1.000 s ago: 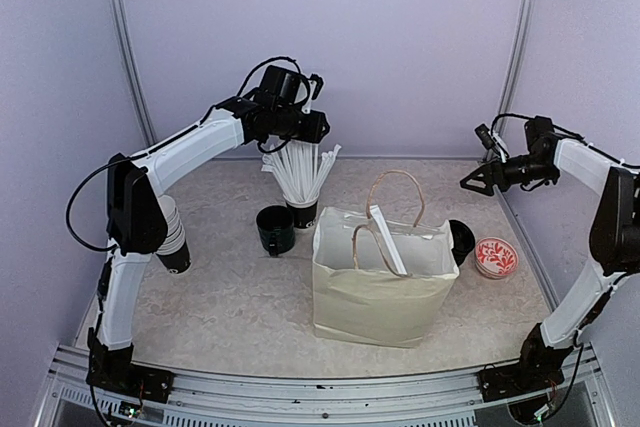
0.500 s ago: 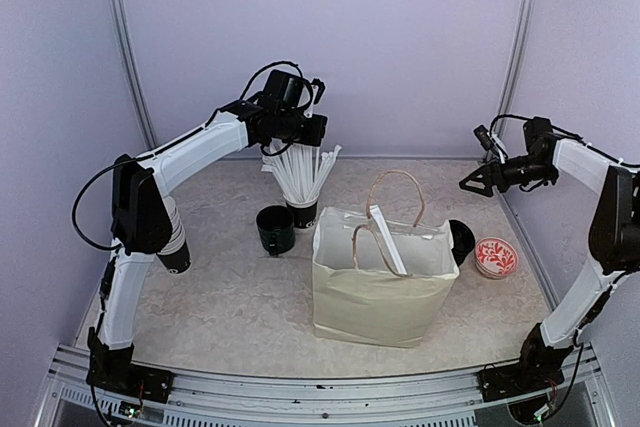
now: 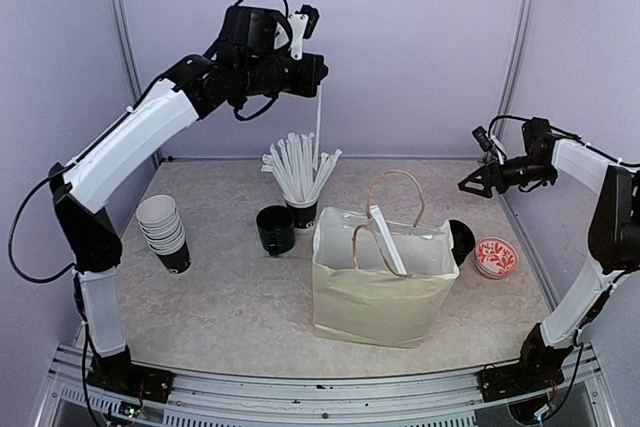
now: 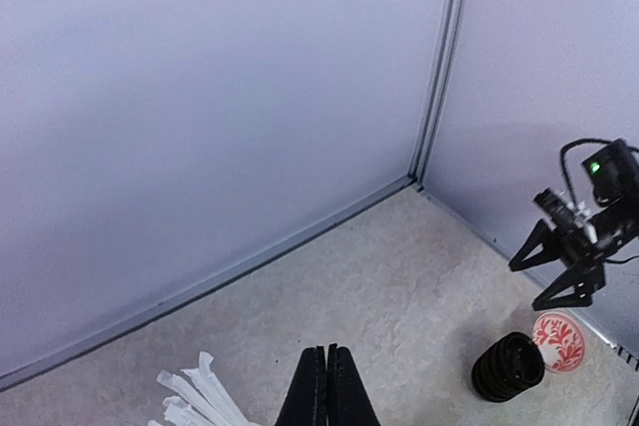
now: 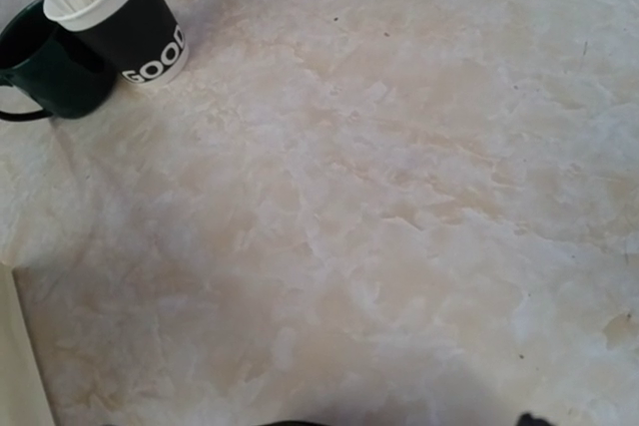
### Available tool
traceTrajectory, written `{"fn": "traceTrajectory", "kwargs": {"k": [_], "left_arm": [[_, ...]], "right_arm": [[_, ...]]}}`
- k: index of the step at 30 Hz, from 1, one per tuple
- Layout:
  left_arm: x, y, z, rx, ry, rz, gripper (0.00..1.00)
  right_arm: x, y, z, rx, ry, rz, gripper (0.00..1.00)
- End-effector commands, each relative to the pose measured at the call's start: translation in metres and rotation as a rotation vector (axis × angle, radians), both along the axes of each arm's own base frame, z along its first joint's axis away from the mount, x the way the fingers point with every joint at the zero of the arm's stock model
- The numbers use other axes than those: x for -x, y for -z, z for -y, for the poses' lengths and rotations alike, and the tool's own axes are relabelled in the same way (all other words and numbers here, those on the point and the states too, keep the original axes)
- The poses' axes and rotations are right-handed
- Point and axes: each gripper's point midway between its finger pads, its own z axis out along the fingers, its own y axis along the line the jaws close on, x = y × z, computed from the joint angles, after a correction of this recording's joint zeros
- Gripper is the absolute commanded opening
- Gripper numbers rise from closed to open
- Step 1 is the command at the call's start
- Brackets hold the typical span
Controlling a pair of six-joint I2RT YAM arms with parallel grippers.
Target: Pack the takeout coffee
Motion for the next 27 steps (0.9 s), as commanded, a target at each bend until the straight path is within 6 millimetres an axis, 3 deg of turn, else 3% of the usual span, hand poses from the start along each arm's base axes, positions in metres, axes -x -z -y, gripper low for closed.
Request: {"fn": "traceTrajectory", "kwargs": {"k": [1, 5, 9, 17, 22, 27], "left_arm": [[0.066, -0.089, -0.023, 0.038, -0.011, 0.172, 0.00], [0.128, -0.131, -0.031, 0.071, 0.045, 0.239, 0.00], [0.170, -0.141, -0.033, 0.141, 0.158, 0.177, 0.00], [0.223, -0.135, -0.025, 0.252, 0.383, 0.043, 0.00], [0.239, -0.119, 0.006, 0.301, 0.522, -0.019, 0.00], [0.253, -0.092, 0.052, 0.344, 0.676, -0.096, 0.00]], "right_arm": [[0.002, 0.003, -0.005, 0.004, -0.017, -0.012, 0.84], [0.002, 0.003, -0.006, 0.005, -0.018, -0.013, 0.84], [0.003, 0.002, -0.008, 0.005, -0.021, -0.011, 0.84], [0.005, -0.002, -0.011, 0.001, -0.026, -0.005, 0.84], [0.006, -0.004, -0.012, 0.000, -0.029, -0.001, 0.84], [0.005, -0.006, -0.012, -0.003, -0.031, 0.000, 0.84]]}}
